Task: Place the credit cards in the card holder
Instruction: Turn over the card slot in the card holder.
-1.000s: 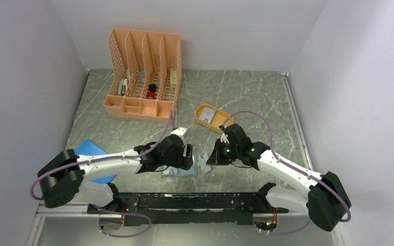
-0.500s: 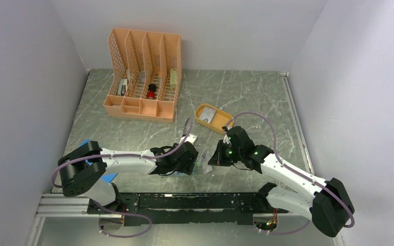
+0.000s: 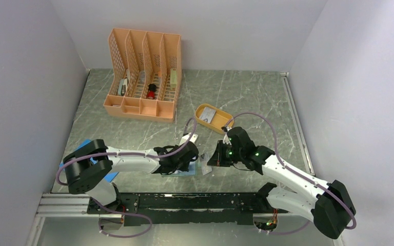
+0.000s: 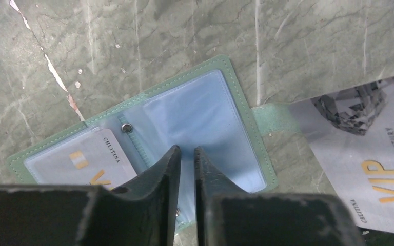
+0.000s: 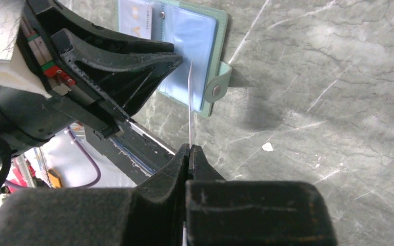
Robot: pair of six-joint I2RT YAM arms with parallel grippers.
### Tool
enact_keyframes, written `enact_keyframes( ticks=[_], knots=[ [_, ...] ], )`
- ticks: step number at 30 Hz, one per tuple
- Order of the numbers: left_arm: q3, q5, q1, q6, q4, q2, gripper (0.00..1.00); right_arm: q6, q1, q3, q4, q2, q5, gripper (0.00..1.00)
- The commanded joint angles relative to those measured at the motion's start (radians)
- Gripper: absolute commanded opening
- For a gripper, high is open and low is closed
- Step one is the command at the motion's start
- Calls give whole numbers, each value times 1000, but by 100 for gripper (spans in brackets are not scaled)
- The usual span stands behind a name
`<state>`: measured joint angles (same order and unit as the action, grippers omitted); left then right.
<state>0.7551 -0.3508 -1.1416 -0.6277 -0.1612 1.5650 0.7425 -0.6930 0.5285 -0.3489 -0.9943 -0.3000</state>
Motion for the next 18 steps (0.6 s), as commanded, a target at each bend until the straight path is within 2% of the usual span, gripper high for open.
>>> enact_keyframes(
  ticks=[1,3,5,8,10,12,17,18],
  knots=[
    [-27,4,-4,-15,-7,34,15,-17,-12,3,29,38,-19,0],
    [-32,-2,-4,-23,-9,33,9,-24,-19,10,33,51,-22,0],
    [-39,-2,-4,-30,-9,24,8,-38,-38,27,22,41,-24,0],
    [-49,3,-4,-40,-3,-21,10,-53,-54,46,2,-33,-57,0],
    [-42,9,-4,-45,-7,-54,14,-35,-62,31,35,-63,-77,0],
    [-30,14,-4,-46,-18,-88,22,-12,-65,14,62,-82,-83,0],
    [-13,23,-4,-35,-39,-158,54,21,-67,-21,85,-90,-39,0],
    [-5,25,-4,-26,-45,-154,64,28,-67,-29,85,-86,-26,0]
  ],
)
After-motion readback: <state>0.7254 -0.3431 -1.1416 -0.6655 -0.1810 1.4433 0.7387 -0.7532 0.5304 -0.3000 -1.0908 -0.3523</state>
